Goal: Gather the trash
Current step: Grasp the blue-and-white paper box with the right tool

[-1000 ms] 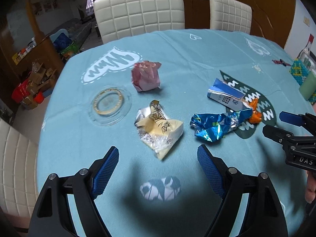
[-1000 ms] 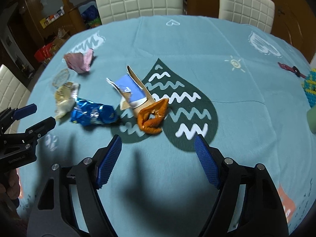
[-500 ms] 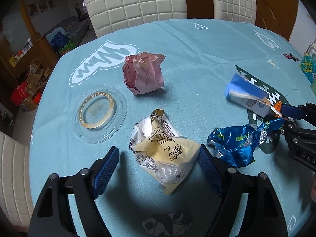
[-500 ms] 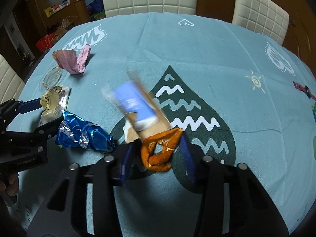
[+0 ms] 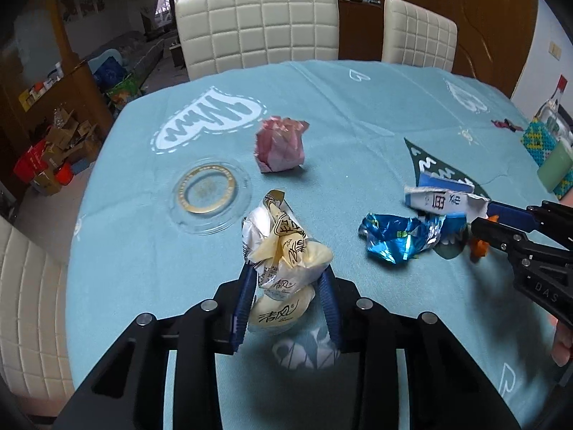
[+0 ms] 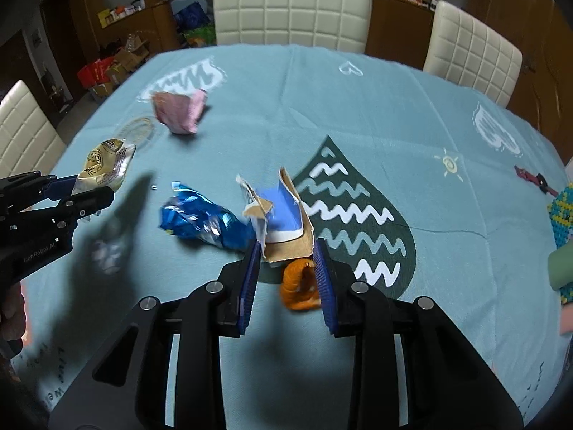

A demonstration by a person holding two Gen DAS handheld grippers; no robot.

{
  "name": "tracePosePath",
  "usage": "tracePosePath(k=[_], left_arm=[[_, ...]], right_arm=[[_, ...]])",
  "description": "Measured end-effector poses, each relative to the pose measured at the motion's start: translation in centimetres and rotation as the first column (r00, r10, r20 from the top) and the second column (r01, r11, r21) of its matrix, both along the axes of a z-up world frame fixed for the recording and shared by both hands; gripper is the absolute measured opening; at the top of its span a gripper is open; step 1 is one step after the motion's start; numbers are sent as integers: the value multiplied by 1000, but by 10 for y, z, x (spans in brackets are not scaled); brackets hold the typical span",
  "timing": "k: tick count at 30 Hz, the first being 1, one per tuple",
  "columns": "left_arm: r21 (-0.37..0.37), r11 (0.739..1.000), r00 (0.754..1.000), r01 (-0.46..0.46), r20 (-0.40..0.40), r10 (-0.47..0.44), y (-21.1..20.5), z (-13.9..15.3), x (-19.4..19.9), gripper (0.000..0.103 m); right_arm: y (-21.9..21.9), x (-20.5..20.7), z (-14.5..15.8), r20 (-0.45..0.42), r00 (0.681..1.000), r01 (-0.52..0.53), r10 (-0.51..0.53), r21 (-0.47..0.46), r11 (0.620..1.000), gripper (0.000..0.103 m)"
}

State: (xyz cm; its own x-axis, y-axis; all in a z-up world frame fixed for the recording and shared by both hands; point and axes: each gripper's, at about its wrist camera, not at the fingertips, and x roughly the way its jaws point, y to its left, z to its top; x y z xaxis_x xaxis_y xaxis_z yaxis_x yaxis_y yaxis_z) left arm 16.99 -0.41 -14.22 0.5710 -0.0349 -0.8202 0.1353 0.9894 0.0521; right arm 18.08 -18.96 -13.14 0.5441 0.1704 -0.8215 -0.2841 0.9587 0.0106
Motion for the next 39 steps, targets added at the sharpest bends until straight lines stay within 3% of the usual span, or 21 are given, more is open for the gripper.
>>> tracePosePath(k=[13, 16, 18, 26, 39], left_arm=[[-34, 998, 998, -45, 48, 46, 24, 24, -48, 34], [-37, 999, 998, -37, 55, 39, 24, 25, -56, 34], [-35, 999, 998, -35, 60, 37, 24, 27, -62, 34], [-43, 998, 997, -41, 56, 43, 29, 24, -76, 34], [-41, 999, 1000, -28, 11, 28, 21, -1, -90, 34]], right_arm=[[18, -37, 35, 62, 998, -24, 21, 54, 998, 34], [17, -41, 36, 50, 999, -20, 17, 73, 997, 31], [20, -46, 36, 61, 998, -30, 26, 64, 998, 21], [17, -65, 30, 52, 999, -11, 8, 47, 999, 20], [0, -57, -7, -65, 997, 43, -40, 46, 998, 24]])
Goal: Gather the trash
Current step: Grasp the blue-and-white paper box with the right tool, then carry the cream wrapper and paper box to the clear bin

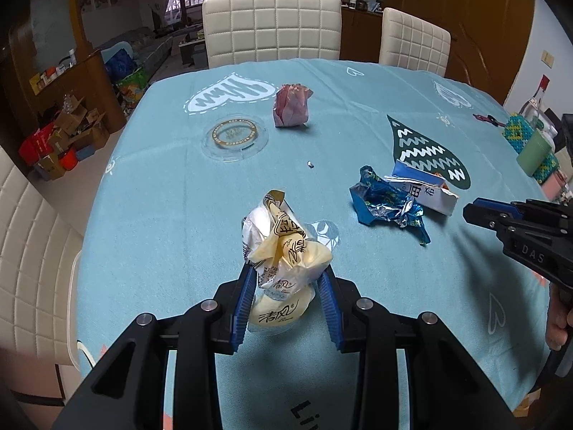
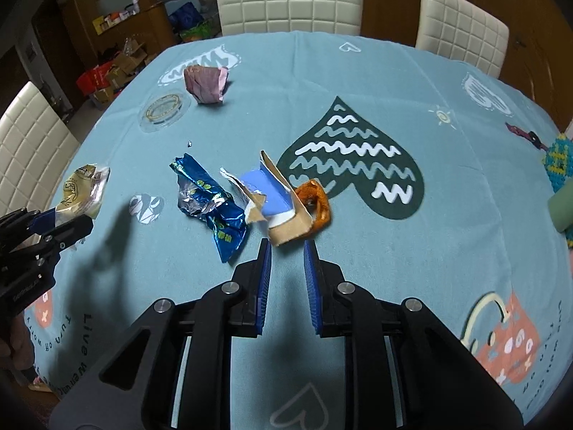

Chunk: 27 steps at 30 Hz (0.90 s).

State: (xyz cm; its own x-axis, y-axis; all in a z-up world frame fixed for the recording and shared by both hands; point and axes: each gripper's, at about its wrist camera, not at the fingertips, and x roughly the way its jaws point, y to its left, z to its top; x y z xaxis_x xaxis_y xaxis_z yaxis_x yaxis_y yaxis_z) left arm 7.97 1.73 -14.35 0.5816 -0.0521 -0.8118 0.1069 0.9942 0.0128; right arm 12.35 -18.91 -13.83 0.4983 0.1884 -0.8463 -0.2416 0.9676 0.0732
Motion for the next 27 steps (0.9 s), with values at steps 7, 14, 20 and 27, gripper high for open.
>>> tracePosePath(k=[7, 14, 20, 27], left_arm=[[9, 1000, 1000, -20, -21, 20, 5, -6, 12, 34], [10, 1000, 999, -23, -42, 24, 3, -12, 21, 34], [10, 1000, 999, -25, -38, 25, 5, -10, 20, 34], [9, 999, 999, -51, 10, 51, 20, 7, 9, 35]], right_arm=[[9, 14, -4, 30, 999, -29, 29, -1, 1000, 58], [21, 23, -11, 19, 995, -95, 95, -6, 995, 13], [27, 12, 4, 68, 989, -132, 130, 19, 991, 2], [52, 4, 34, 134, 973, -191, 188, 14, 981, 2]])
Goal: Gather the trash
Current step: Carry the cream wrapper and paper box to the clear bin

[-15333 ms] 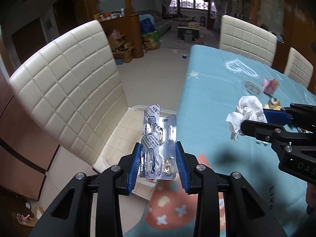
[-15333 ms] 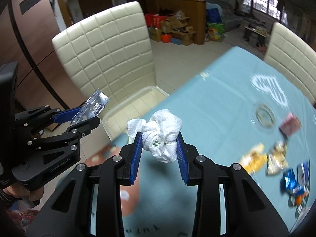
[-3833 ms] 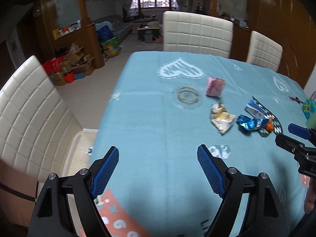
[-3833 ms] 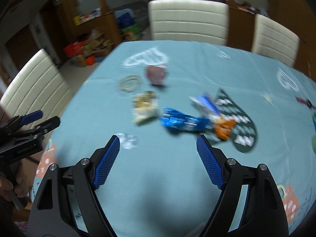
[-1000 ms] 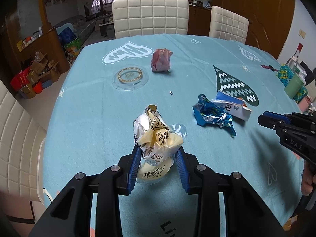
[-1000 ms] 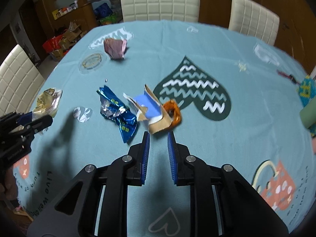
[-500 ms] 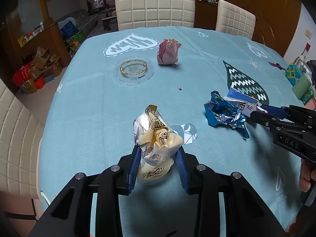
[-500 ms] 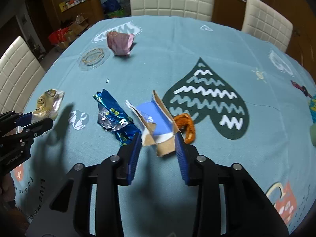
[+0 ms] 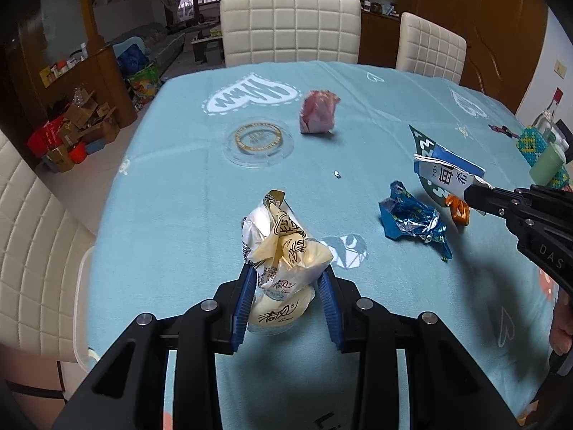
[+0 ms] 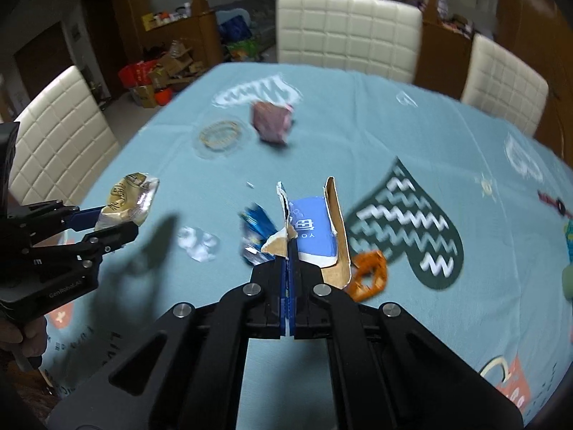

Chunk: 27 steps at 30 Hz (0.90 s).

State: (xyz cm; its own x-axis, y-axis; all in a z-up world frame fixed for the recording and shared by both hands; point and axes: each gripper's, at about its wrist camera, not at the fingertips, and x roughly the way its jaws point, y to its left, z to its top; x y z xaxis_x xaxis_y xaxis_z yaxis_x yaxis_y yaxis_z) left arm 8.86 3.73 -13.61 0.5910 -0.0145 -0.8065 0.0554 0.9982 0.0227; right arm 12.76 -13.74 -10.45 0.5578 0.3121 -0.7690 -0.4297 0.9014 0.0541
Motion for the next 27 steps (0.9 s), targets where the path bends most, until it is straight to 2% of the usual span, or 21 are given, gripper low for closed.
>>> tracePosePath(k=[7, 13, 21, 27], left_arm=[[7, 995, 993, -102, 59, 101, 49, 23, -26, 35], [3, 973, 970, -230, 83, 229, 104, 33, -49, 34], [0, 917, 915, -398, 72, 397, 179, 28, -78, 34], [0, 883, 881, -469, 76, 468, 219, 24, -91, 34]], right_arm=[[64, -4, 19, 37, 989, -144, 144, -2, 990, 2], [144, -13, 23, 43, 949, -313, 313, 1, 950, 2], [234, -28, 18, 24, 881, -472, 472, 1, 882, 3], [284, -39, 15, 15, 834, -551, 551, -5, 834, 3]])
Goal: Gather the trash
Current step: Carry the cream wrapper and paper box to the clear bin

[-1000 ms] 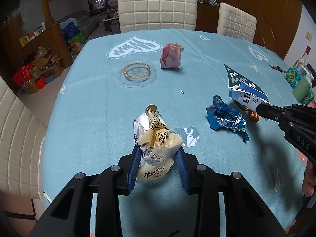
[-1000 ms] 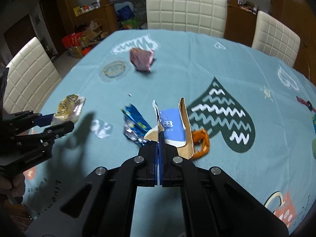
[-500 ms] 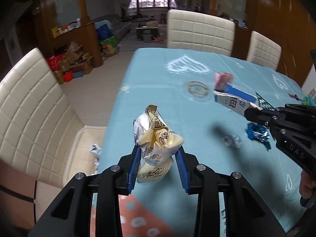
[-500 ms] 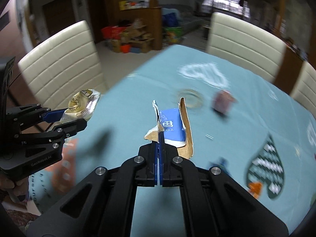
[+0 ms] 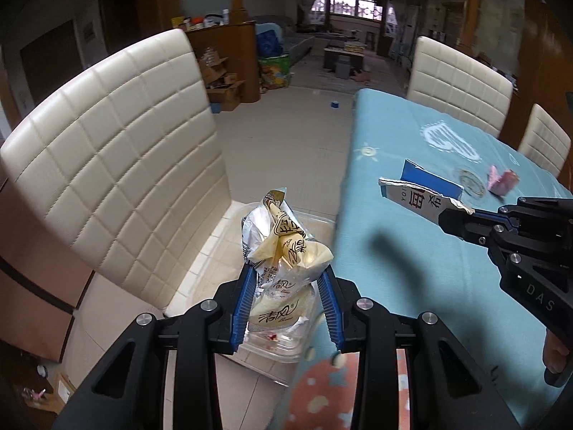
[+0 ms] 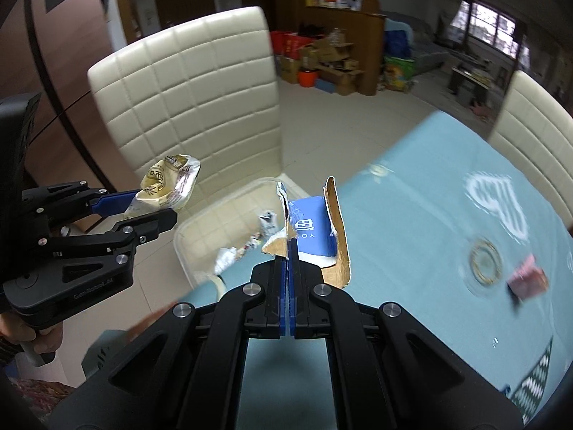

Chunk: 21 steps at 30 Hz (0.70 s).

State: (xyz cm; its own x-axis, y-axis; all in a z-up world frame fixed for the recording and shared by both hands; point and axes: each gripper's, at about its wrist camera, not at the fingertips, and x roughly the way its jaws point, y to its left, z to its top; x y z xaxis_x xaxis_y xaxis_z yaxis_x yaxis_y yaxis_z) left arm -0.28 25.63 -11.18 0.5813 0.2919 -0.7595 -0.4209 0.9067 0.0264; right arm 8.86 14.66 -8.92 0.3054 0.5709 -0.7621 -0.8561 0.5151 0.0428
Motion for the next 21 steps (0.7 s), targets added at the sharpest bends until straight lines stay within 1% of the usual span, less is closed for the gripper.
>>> tracePosePath(k=[4, 9, 17, 19, 21], left_arm=[[1, 999, 999, -33, -2, 33, 23, -4, -2, 34], [-13, 998, 998, -60, -10, 59, 42, -12, 2, 35], [0, 998, 998, -61, -10, 61, 50, -16, 13, 35], [-1, 998, 998, -62, -13, 62, 53, -17, 16, 35], [-9, 998, 998, -67, -19, 67, 57, -19, 19, 35]], right_arm=[[25, -2, -2, -12, 999, -45, 45, -3, 999, 3], [44, -3, -3, -15, 997, -80, 80, -2, 997, 3], [65, 5, -6, -49, 992, -114, 114, -5, 993, 3], [67, 7, -6, -56, 991, -124, 123, -7, 992, 5], [70, 9, -8, -45, 992, -119, 117, -33, 992, 6]])
